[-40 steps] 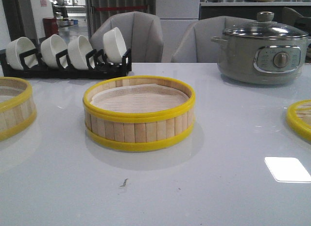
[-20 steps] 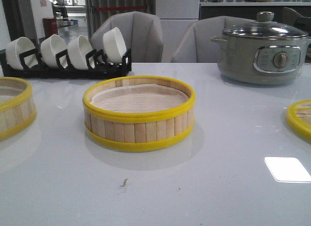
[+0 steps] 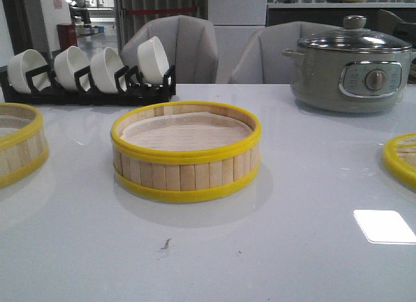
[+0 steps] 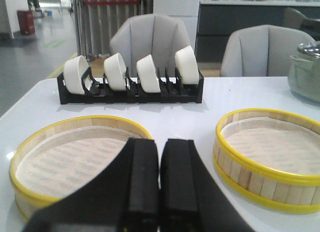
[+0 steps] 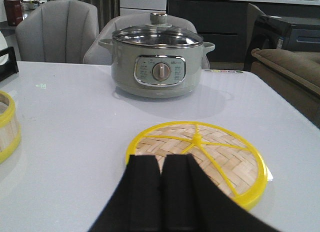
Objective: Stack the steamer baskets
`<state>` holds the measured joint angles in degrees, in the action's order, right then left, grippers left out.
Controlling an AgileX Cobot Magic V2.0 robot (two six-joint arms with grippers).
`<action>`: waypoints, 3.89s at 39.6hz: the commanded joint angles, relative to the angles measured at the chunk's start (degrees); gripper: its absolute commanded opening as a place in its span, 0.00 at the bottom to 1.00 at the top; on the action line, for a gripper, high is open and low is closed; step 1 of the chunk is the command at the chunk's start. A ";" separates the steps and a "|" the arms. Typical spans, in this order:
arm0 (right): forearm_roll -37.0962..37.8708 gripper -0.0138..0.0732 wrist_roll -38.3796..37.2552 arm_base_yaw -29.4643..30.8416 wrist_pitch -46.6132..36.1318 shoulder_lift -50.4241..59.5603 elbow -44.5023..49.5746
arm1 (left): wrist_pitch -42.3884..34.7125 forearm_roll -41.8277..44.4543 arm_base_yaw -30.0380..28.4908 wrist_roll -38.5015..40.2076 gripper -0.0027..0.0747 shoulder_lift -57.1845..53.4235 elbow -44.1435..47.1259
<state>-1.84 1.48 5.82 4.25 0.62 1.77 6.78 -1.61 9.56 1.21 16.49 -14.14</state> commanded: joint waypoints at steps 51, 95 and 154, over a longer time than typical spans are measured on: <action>0.17 0.21 0.51 0.09 -5.04 1.17 -0.87 | 45.41 7.18 0.04 -0.13 0.14 57.02 -76.64; -0.12 0.21 -8.48 0.04 -9.62 0.50 -7.94 | 45.51 6.90 0.04 -0.13 0.14 57.02 -76.64; 4.44 0.53 -8.33 0.04 21.15 -59.29 -65.47 | 46.51 3.33 0.04 -1.83 0.15 57.02 -76.64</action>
<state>2.39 -6.75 5.82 29.95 -59.37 -61.53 57.11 2.50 9.53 0.00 74.88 -88.66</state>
